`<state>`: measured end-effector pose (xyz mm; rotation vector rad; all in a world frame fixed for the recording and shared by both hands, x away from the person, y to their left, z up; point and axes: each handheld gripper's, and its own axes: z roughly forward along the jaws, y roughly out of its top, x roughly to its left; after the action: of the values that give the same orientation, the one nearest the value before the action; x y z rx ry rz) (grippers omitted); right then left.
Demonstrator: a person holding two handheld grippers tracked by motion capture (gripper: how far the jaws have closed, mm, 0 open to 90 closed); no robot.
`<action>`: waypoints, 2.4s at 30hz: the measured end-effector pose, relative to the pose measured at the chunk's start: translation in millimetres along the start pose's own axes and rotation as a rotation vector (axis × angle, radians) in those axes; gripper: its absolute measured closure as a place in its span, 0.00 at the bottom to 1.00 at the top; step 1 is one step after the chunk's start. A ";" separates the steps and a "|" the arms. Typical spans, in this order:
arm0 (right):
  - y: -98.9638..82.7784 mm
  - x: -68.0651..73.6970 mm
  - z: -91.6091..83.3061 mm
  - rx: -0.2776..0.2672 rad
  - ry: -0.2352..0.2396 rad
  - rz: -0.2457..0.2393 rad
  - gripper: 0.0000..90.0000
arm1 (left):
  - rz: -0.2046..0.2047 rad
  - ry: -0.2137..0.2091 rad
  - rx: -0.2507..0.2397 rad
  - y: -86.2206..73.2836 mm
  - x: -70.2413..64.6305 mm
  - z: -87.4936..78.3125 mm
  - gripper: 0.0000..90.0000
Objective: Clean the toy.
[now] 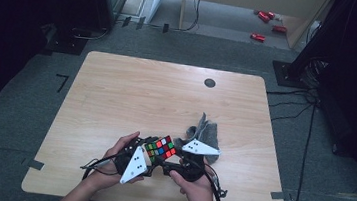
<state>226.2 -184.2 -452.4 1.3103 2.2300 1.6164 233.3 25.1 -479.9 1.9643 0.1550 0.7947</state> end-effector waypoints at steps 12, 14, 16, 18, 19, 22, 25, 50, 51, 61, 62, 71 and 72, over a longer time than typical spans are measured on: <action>14.8 -8.6 -24.0 -0.140 -0.063 -0.131 0.24 | -0.241 -0.014 0.019 -4.4 24.6 -8.2 0.38; 15.0 -15.0 -26.6 -0.153 -0.109 -0.149 0.26 | -0.259 -0.023 0.009 -4.8 26.6 -10.3 0.38; 14.2 -22.2 -28.0 -0.153 -0.172 -0.187 0.27 | -0.278 -0.030 0.006 -4.9 28.5 -11.1 0.38; 12.6 -30.1 -28.5 -0.143 -0.235 -0.220 0.28 | -0.312 -0.044 0.002 -5.4 31.1 -10.8 0.38; 12.0 -34.6 -28.6 -0.135 -0.255 -0.224 0.28 | -0.326 -0.052 -0.002 -5.8 32.3 -10.9 0.38; 8.4 -48.6 -28.1 -0.113 -0.314 -0.238 0.27 | -0.343 -0.050 -0.006 -6.8 34.7 -11.5 0.38; 0.8 -61.1 -23.6 -0.077 -0.373 -0.269 0.26 | -0.370 -0.070 -0.025 -8.0 38.2 -12.4 0.38; -24.2 -109.3 -3.0 0.102 -0.497 -0.154 0.15 | -0.404 -0.144 0.001 -9.1 40.7 -9.2 0.38; -25.4 -110.4 -1.3 0.116 -0.492 -0.153 0.15 | -0.401 -0.145 0.004 -9.0 40.3 -9.0 0.38; -30.1 -116.2 -0.6 0.143 -0.462 -0.155 0.48 | -0.406 -0.152 0.013 -8.8 39.1 -7.6 0.38; -30.8 -116.8 -1.8 0.134 -0.470 -0.152 0.56 | -0.409 -0.154 0.012 -8.5 38.9 -7.9 0.38; -27.6 -110.0 -9.9 0.076 -0.440 -0.100 0.78 | -0.419 -0.184 0.025 -6.4 36.9 -7.1 0.38; -25.2 -106.4 -12.5 0.048 -0.412 -0.087 0.79 | -0.418 -0.185 0.027 -6.4 36.8 -6.9 0.38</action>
<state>271.9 -267.1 -508.6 1.3855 2.0494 1.1432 259.2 49.0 -465.9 1.9275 0.4502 0.3391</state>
